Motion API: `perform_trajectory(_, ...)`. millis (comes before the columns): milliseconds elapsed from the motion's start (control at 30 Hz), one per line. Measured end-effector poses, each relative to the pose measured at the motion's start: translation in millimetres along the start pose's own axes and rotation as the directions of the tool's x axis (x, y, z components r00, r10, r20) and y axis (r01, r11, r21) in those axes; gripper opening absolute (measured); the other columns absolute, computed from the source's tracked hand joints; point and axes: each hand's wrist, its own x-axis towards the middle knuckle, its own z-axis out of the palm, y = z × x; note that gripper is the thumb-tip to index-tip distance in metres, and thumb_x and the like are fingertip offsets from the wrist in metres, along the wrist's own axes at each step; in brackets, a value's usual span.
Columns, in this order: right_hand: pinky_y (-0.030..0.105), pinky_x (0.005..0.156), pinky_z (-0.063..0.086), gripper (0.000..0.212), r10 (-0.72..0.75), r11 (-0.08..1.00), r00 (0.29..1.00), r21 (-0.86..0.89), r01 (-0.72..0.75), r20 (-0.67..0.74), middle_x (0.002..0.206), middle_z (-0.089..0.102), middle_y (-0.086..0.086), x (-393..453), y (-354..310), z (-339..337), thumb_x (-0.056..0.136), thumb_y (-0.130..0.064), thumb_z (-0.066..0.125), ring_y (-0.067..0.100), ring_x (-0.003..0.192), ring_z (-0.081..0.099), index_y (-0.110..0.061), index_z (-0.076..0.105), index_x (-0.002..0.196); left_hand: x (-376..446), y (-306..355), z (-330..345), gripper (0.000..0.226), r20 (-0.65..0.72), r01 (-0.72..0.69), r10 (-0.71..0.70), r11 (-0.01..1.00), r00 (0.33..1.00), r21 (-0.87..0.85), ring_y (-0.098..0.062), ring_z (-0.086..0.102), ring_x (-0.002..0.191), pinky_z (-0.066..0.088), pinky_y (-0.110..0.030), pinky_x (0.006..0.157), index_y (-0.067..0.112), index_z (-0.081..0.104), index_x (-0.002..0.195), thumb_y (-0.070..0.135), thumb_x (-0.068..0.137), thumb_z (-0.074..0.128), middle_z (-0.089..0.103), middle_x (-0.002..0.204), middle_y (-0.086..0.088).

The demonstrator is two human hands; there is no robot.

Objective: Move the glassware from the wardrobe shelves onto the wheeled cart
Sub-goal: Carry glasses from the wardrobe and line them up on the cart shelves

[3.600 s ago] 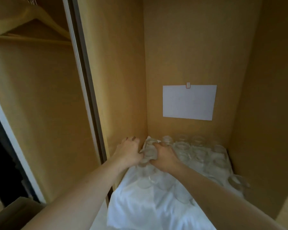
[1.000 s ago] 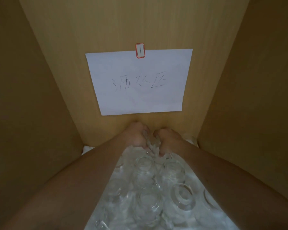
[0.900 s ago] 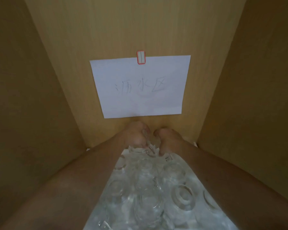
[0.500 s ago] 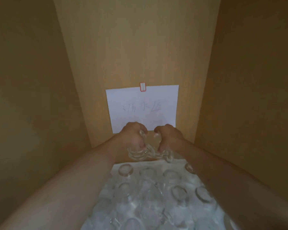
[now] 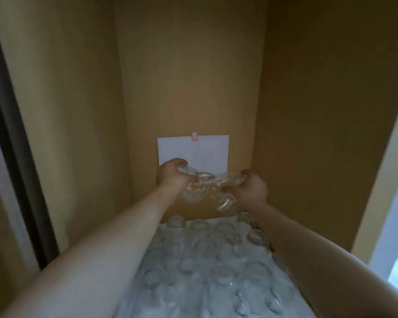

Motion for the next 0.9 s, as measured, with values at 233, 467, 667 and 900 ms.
perform_trajectory(233, 0.039, 0.079, 0.061, 0.105, 0.288, 0.900, 0.957, 0.353, -0.255, -0.044, 0.116, 0.064, 0.000, -94, 18, -33, 0.043, -0.054, 0.096, 0.025, 0.102, 0.065, -0.020, 0.054, 0.133, -87, -1, -28, 0.056, 0.075, 0.289, -0.285, 0.856, 0.956, -0.429, -0.025, 0.066, 0.098, 0.063, -0.052, 0.059, 0.033, 0.065, 0.101, 0.023, 0.057, 0.099, 0.064, 0.117, 0.002)
perform_trajectory(467, 0.034, 0.061, 0.062, 0.103, 0.434, 0.670, 0.897, 0.635, -0.385, 0.085, 0.106, 0.069, 0.007, -168, 46, -67, 0.042, -0.041, 0.103, 0.025, 0.091, 0.072, -0.012, 0.057, 0.129, -151, -6, -47, 0.065, 0.327, 0.466, -0.332, 0.609, 0.885, -0.642, -0.038, 0.063, 0.109, 0.059, -0.065, 0.068, 0.020, 0.065, 0.113, 0.016, 0.056, 0.096, 0.064, 0.122, -0.009)
perform_trajectory(667, 0.046, 0.071, 0.063, 0.082, 0.406, 0.437, 0.883, 0.799, -0.412, 0.233, 0.112, 0.072, 0.019, -206, 69, -95, 0.048, -0.030, 0.102, 0.035, 0.094, 0.075, -0.004, 0.067, 0.118, -179, 9, -45, 0.060, 0.462, 0.527, -0.257, 0.483, 0.849, -0.699, -0.045, 0.065, 0.104, 0.060, -0.060, 0.071, 0.011, 0.064, 0.117, 0.022, 0.065, 0.091, 0.065, 0.119, -0.019)
perform_trajectory(900, 0.041, 0.065, 0.062, 0.063, 0.328, 0.284, 0.902, 0.881, -0.379, 0.282, 0.097, 0.076, 0.022, -243, 84, -152, 0.061, -0.018, 0.090, 0.035, 0.084, 0.076, -0.001, 0.067, 0.117, -222, 38, -8, 0.039, 0.546, 0.566, -0.183, 0.426, 0.818, -0.705, -0.044, 0.071, 0.094, 0.062, -0.049, 0.066, 0.011, 0.063, 0.113, 0.028, 0.083, 0.081, 0.068, 0.114, -0.022)
